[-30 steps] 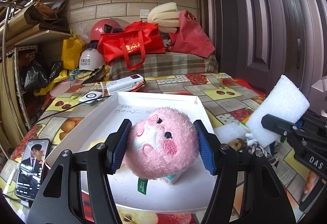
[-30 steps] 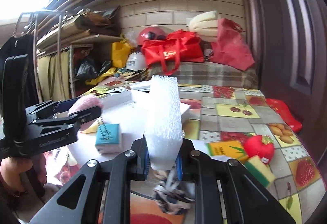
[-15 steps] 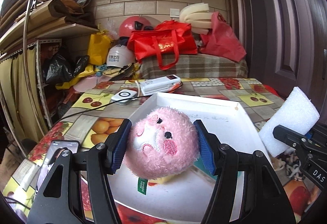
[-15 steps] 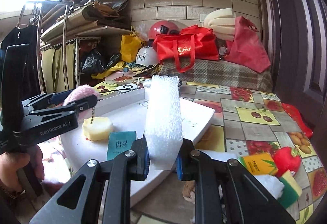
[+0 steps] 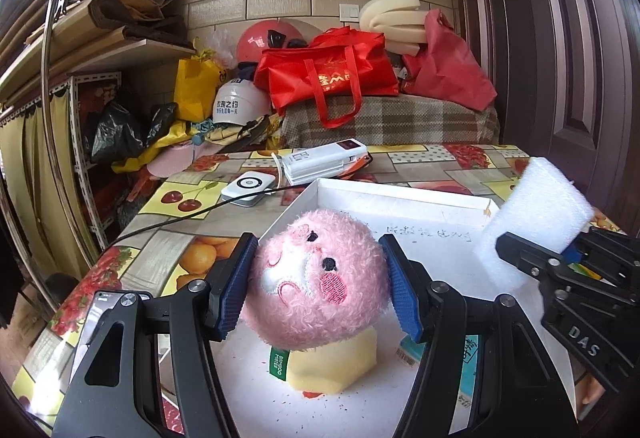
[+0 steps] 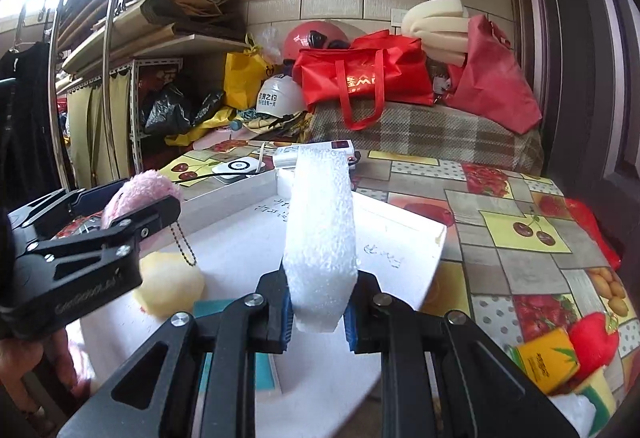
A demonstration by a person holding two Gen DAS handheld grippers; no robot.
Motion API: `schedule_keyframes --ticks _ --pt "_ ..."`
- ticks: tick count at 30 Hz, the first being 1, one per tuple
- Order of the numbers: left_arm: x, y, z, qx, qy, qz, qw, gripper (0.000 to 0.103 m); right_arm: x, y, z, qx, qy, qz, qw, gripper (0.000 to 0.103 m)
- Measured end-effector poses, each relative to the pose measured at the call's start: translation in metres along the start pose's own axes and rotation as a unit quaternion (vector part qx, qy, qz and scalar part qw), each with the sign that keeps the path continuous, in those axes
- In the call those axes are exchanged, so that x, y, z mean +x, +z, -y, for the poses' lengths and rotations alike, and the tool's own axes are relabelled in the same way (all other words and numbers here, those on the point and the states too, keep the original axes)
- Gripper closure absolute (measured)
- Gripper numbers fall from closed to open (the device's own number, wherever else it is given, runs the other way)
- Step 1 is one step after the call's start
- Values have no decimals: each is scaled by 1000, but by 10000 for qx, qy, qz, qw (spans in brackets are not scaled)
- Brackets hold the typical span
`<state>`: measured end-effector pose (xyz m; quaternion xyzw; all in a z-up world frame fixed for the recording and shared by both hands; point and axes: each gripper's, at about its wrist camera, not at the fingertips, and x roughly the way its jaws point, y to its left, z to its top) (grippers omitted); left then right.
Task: Organize soft objects
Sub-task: 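Lower the plush onto the sponge with the left tool while the right tool sets down the foam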
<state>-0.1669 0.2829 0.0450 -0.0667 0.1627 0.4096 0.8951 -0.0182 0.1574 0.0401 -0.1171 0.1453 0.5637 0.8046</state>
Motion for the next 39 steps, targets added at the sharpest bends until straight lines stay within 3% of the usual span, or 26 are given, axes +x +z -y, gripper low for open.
schedule_keyframes --ticks 9,11,12,13,15,17,23,27,39 --pt "11 4 -4 -83 -158 -238 9996 39 8 2 1 78 -96 -126 9998 83" --pt "14 4 -3 -58 -157 -294 9994 31 7 3 0 53 -165 -104 9998 82" --pt "13 4 -3 -58 -117 -289 9995 26 6 3 -1 45 -218 -86 9997 70" --pt "12 4 -3 -59 -55 -261 9996 12 7 4 0 51 -255 -67 9996 45" --pt "6 3 -2 -56 156 -111 9998 5 3 4 3 142 -347 37 9993 20" --pt "2 3 -3 -105 363 -5 9993 1 0 4 8 257 -292 121 9992 19" --pt "0 2 -6 -157 429 51 9989 1 -1 5 7 227 -286 180 9992 16" --pt "-3 1 -7 -170 448 121 9988 1 -2 4 8 253 -270 227 9991 0" --pt "-4 0 -13 -307 498 163 9982 1 -6 4 8 241 -263 335 9988 0"
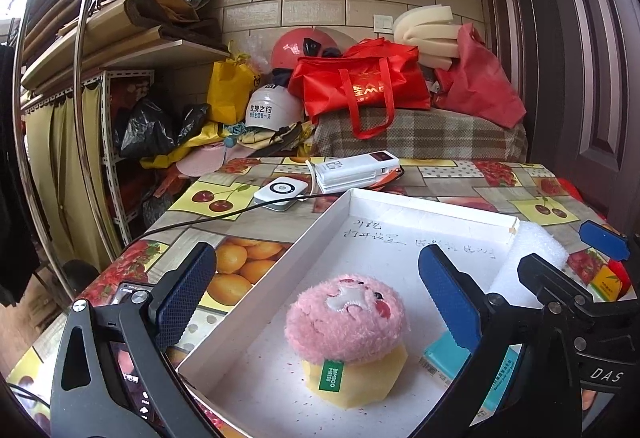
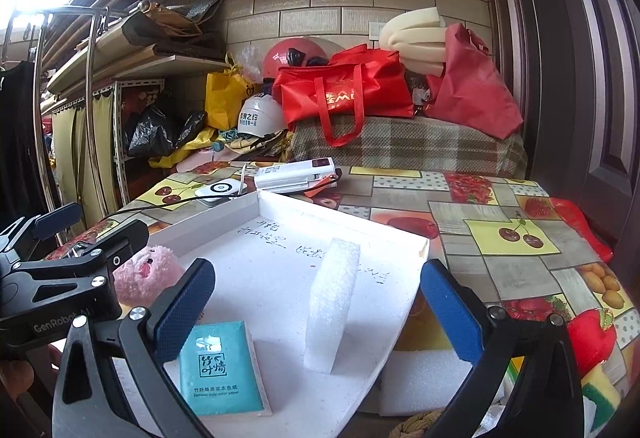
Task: Organize soft objects
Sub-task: 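Lower the plush onto the sponge with the left tool while the right tool sets down the foam, then open both tools and withdraw them from the box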
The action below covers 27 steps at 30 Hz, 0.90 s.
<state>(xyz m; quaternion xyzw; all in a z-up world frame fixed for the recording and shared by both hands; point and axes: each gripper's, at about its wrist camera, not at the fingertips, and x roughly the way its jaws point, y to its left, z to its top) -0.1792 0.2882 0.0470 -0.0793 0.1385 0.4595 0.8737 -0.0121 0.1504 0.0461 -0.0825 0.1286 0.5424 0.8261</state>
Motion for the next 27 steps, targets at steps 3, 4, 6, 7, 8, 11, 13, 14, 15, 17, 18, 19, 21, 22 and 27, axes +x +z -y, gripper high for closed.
schedule_keyframes --ticks 3,4,6,7,8,11,13,14,15,17,18,19,21,22,27 --pt "0 0 -1 -3 6 7 10000 1 -1 0 0 2 1 9 10000 0" --pt "0 0 -1 -8 9 9 10000 1 0 0 0 0 1 7 10000 0" --pt "0 0 -1 -2 -2 4 10000 1 -1 0 0 0 -2 22 10000 0" --pt "1 0 -2 -1 0 0 10000 1 -1 0 0 2 -2 35 10000 0" --pt "0 0 -2 -1 1 0 10000 1 -2 0 0 3 -2 44 10000 0" --pt "0 0 -2 1 -8 5 10000 1 -3 1 0 10 -3 87 10000 0" --pt "1 0 -2 2 -8 6 10000 1 -5 0 1 14 0 125 9999 0" --pt "1 0 -3 -1 -7 5 10000 1 -5 0 1 18 0 144 9999 0" --pt "1 0 -3 1 -9 7 10000 1 -6 0 1 24 1 175 9998 0" --pt "0 0 -5 -21 14 21 10000 1 -9 0 2 41 5 247 9997 0" --pt "-1 0 -6 -30 27 35 10000 1 -11 -1 2 54 8 305 9995 0" --pt "-2 0 -7 -39 46 60 10000 1 -12 -1 3 61 12 330 9994 0" --pt "-5 0 -7 -40 84 134 9999 1 -14 -2 4 74 25 330 9994 0" --pt "-7 0 -7 -36 106 174 9998 1 -16 -2 4 85 33 354 9993 0" --pt "-15 -2 -7 -112 200 269 9994 1 -32 -7 7 119 156 415 9989 0"
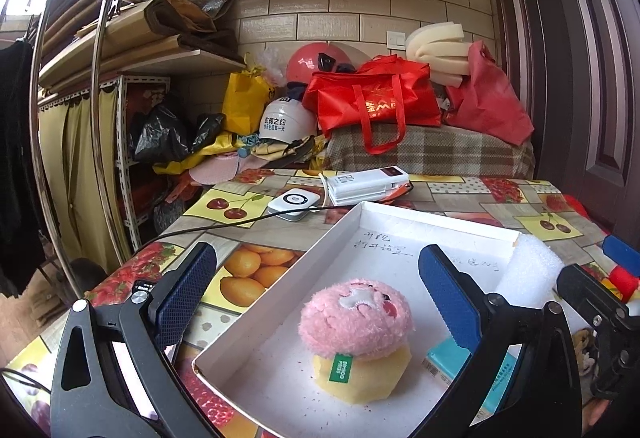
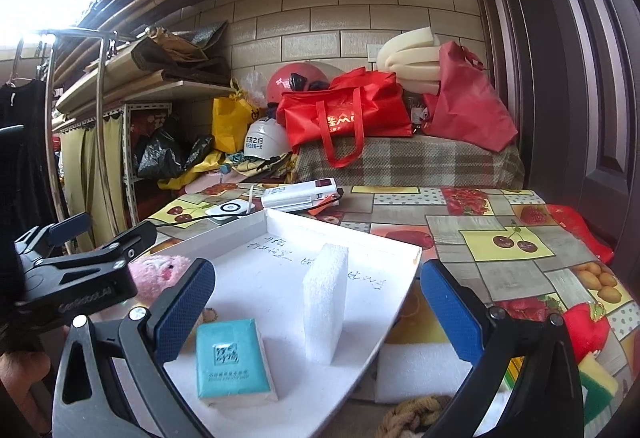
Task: Organize soft objects
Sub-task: 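Open both tools and withdraw them from the box, then grasp the patterned cloth with the left tool while the right tool grasps the yellow-green scouring sponge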
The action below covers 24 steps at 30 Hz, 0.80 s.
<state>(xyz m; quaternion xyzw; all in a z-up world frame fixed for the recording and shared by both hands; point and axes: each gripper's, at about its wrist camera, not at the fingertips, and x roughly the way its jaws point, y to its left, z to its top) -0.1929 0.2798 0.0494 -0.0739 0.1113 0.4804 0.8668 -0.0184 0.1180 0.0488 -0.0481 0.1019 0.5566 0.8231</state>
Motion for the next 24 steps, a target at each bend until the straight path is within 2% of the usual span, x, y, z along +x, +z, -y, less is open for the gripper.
schedule_keyframes --ticks 10,15,19,23,24 --pt "-18 -5 11 38 -247 13 9997 1 -35 -9 20 231 183 60 9995 0" --pt "-20 -5 13 -5 -292 3 9996 1 -64 -11 36 392 39 399 9984 0" --pt "-25 -7 16 -6 -393 -16 9992 1 -91 -13 63 479 -483 763 9948 0" --pt "-29 -9 24 110 -519 -6 9986 1 -107 -16 100 937 -1574 850 9794 0" --pt "-30 -8 25 120 -548 -8 9984 1 -109 -16 107 1004 -1656 854 9774 0"
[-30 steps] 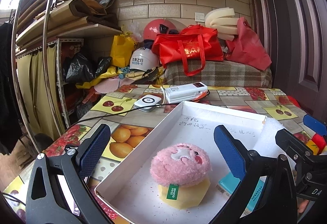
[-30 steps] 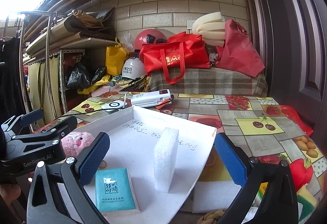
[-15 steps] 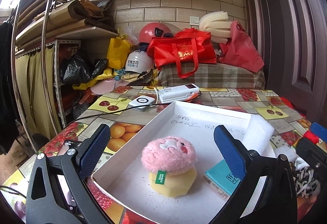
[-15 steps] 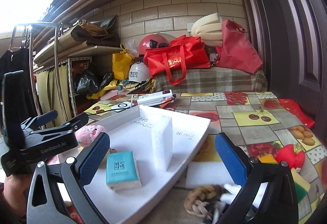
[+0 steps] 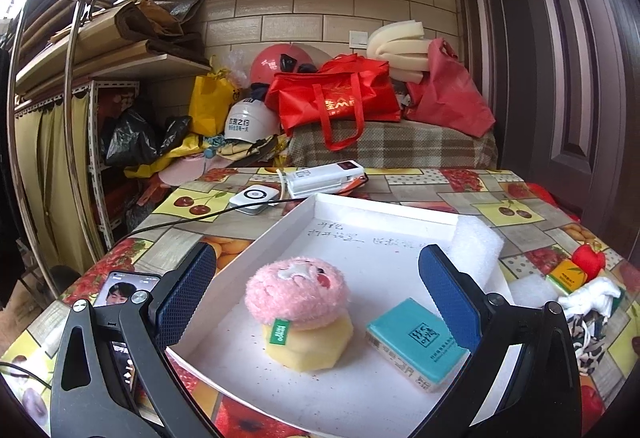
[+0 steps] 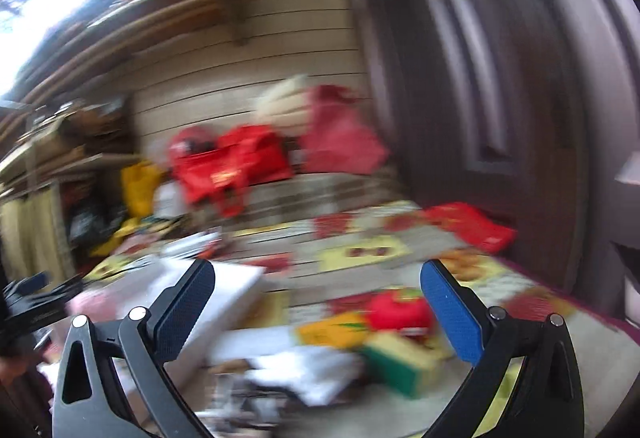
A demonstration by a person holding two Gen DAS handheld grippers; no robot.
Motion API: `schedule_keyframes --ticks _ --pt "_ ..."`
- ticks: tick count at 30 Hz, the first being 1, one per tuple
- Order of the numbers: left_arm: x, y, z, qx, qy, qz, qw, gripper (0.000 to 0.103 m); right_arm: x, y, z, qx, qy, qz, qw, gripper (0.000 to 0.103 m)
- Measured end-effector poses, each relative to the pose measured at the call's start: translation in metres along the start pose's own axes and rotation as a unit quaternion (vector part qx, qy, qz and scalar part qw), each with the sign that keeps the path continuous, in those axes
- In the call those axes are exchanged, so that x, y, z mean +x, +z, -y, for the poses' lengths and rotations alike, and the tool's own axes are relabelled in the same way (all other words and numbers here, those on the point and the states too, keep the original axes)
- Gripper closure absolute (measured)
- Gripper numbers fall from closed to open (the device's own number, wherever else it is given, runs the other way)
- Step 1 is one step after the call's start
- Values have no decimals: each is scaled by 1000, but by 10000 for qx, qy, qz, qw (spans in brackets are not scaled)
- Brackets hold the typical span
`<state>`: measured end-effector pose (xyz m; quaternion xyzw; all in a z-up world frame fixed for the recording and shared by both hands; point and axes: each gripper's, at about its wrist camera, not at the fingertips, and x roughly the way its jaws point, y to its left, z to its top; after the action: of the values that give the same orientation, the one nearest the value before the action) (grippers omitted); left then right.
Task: Organize soft objects
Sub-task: 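Grasp the patterned cloth with the left tool while the right tool grasps the yellow-green scouring sponge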
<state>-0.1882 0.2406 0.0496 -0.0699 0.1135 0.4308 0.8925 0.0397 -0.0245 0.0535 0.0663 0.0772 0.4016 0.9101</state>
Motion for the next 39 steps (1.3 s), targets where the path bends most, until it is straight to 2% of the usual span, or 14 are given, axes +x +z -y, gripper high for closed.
schedule_keyframes --ticks 3,7,12,18,21,25,28,30,31,33,34,35,37,39 --pt "-4 -1 5 16 -125 31 9999 1 1 7 33 308 -155 21 9994 0" --pt "-12 -1 13 63 -343 102 9993 1 -6 12 64 354 -197 372 9985 0" --pt "-25 -2 38 340 -799 214 9960 1 1 12 83 308 -441 81 9985 0" --pt "-23 -6 62 459 -1463 -212 9880 1 10 8 95 514 -643 -214 9964 0" --pt "-27 -8 74 618 -2136 -343 9744 1 9 5 103 621 -652 -303 9955 0" --pt "-38 -15 112 1092 -3124 -684 9412 1 11 4 111 806 -662 -369 9939 0" --pt "-41 -20 152 1600 -3319 -984 9244 1 11 4 114 906 -665 -377 9930 0" --pt "-35 -26 174 1835 -3128 -1238 9236 1 11 4 115 924 -657 -390 9928 0" --pt "-29 -28 186 1933 -3016 -1395 9232 4 12 4 115 927 -645 -395 9928 0" --pt "-17 -32 206 2061 -2849 -1713 9204 18 11 4 116 935 -607 -400 9930 0" --pt "-11 -36 216 2144 -2806 -1900 9161 48 12 4 116 954 -579 -412 9929 0" --pt "-6 -40 220 2232 -2740 -2030 9132 56 13 3 117 983 -555 -428 9927 0" --pt "3 -48 230 2416 -2630 -2323 9047 59 14 3 121 1092 -448 -480 9918 0" --pt "1 -48 223 2331 -2715 -2256 9061 61 20 3 122 1067 -161 -738 9914 0"
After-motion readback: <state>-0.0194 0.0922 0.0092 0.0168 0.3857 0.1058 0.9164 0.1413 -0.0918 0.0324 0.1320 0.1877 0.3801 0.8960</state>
